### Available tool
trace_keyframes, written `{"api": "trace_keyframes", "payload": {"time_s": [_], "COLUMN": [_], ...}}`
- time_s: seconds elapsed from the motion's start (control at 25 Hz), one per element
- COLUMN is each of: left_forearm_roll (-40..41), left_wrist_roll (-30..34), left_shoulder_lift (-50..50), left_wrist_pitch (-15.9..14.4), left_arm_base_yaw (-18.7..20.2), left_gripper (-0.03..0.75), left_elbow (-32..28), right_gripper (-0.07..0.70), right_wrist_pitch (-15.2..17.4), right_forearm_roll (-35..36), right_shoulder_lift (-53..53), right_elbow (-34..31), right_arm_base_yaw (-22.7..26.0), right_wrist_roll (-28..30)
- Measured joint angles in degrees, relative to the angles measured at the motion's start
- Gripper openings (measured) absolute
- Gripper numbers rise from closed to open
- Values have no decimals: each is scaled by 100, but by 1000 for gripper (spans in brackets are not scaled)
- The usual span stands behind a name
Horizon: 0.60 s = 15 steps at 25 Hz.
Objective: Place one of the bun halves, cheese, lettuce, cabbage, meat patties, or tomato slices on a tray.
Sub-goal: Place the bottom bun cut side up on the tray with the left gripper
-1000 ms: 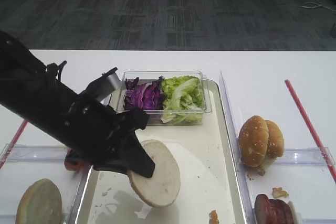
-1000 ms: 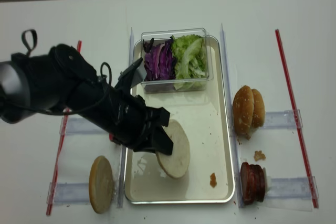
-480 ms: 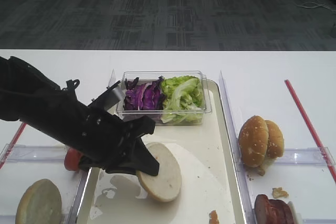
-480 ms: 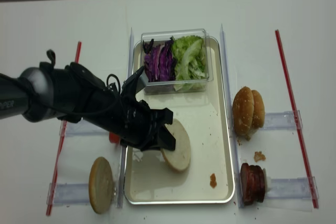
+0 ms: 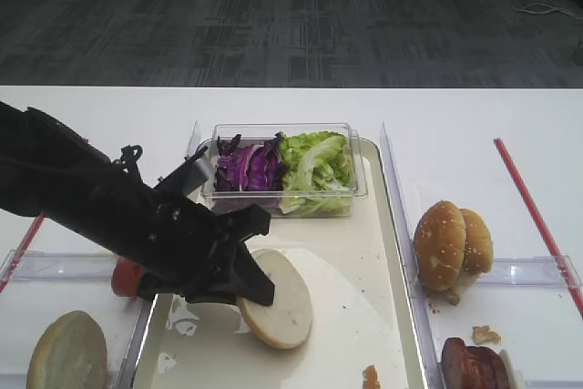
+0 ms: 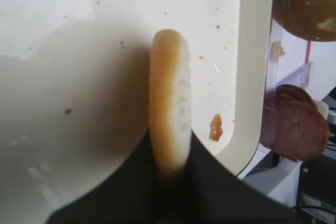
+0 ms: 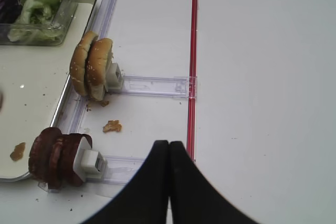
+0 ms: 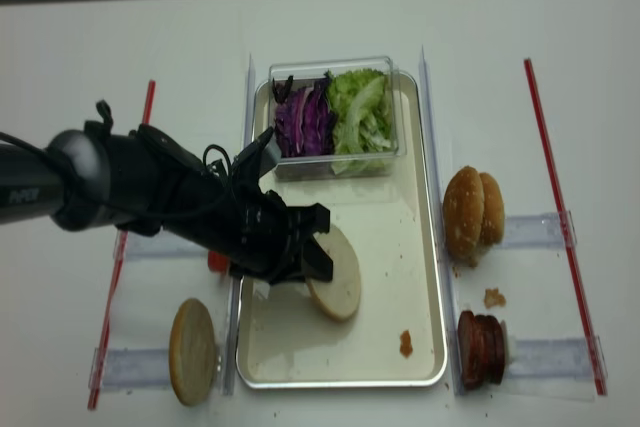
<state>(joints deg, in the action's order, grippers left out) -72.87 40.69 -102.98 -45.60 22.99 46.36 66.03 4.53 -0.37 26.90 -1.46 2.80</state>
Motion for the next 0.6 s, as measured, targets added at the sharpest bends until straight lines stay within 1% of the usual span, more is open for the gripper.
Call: {"api": "trace_keyframes", "payload": {"time_s": [0.16,0.6], "left_forearm_roll": [-127,-150], "left_wrist_roll": [91,137], "left_shoulder_lift": [-56,-126], "left_wrist_pitch": [-31,-34], "left_arm_base_yaw": [0,0], "left_gripper": [60,60], "left_elbow": [0,0], "right_gripper": [231,231], "right_wrist_pitch": [0,0], "right_forearm_roll": [0,0], "right_shoulder_lift": [0,0], "right_elbow": [0,0], "right_arm_base_yaw": [0,0], "right_wrist_roll": [0,0]}}
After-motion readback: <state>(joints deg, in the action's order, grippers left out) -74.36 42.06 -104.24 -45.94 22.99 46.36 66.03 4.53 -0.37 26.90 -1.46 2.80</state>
